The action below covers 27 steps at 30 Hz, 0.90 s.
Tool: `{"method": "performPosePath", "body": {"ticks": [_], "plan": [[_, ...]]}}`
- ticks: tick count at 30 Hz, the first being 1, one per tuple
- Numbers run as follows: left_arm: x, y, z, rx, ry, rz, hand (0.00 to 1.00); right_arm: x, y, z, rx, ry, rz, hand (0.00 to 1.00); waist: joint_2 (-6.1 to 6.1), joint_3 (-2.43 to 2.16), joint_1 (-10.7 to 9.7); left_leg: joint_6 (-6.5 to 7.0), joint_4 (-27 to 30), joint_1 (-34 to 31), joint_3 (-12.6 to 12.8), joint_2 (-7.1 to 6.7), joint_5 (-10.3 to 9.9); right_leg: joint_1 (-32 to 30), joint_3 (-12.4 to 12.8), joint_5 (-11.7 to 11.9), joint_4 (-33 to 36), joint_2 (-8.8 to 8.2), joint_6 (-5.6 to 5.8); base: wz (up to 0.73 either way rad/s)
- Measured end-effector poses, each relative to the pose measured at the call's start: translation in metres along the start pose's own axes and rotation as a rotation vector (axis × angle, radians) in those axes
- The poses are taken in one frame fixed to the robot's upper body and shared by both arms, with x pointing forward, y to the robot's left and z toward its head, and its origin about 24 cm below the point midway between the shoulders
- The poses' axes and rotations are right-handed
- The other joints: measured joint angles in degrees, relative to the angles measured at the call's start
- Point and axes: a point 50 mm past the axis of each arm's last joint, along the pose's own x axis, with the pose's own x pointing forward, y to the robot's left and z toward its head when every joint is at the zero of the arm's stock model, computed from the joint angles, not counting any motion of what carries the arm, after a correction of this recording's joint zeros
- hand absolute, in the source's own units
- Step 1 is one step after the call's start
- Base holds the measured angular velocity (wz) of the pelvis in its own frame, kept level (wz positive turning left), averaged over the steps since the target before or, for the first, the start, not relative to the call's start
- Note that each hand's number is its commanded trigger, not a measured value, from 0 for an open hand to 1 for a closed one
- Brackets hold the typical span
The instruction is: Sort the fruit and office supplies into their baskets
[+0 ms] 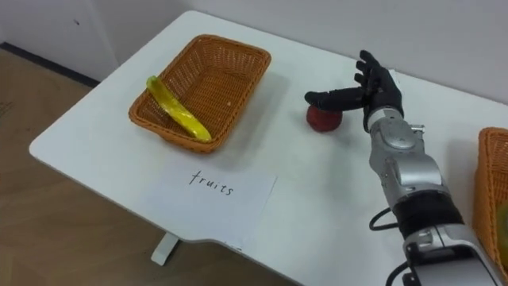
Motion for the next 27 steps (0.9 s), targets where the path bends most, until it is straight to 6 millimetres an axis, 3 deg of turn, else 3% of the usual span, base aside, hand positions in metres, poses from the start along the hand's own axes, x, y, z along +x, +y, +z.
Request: {"method": "performPosePath", "body": {"ticks": [11,18,27], "plan": [[0.002,-0.001,0.023,-0.005,-0.079,-0.007,0.0,0.003,-0.004,-0.005,-0.036,0.029,-0.012,0.0,-0.66,0.23,0.3,0.09,0.1,-1.3,0.8,0.04,0.1,-2.3,1.0,0.0,1.0,-0.22,-0.03,-0.03],[0.002,-0.004,0.029,0.023,-0.102,-0.015,0.0,0.003,-0.008,-0.012,-0.039,0.053,-0.033,0.0,-1.14,0.48,0.4,0.08,0.2,-2.1,1.1,0.04,0.2,-3.0,1.2,0.0,1.1,-0.25,-0.05,-0.02],[0.002,-0.006,0.029,0.011,-0.103,-0.023,0.0,0.006,-0.006,-0.005,-0.039,0.033,-0.03,0.0,-1.28,0.73,1.1,0.07,0.4,-3.2,1.3,0.11,0.2,-4.6,1.2,0.0,1.8,-0.38,-0.05,-0.01]]}}
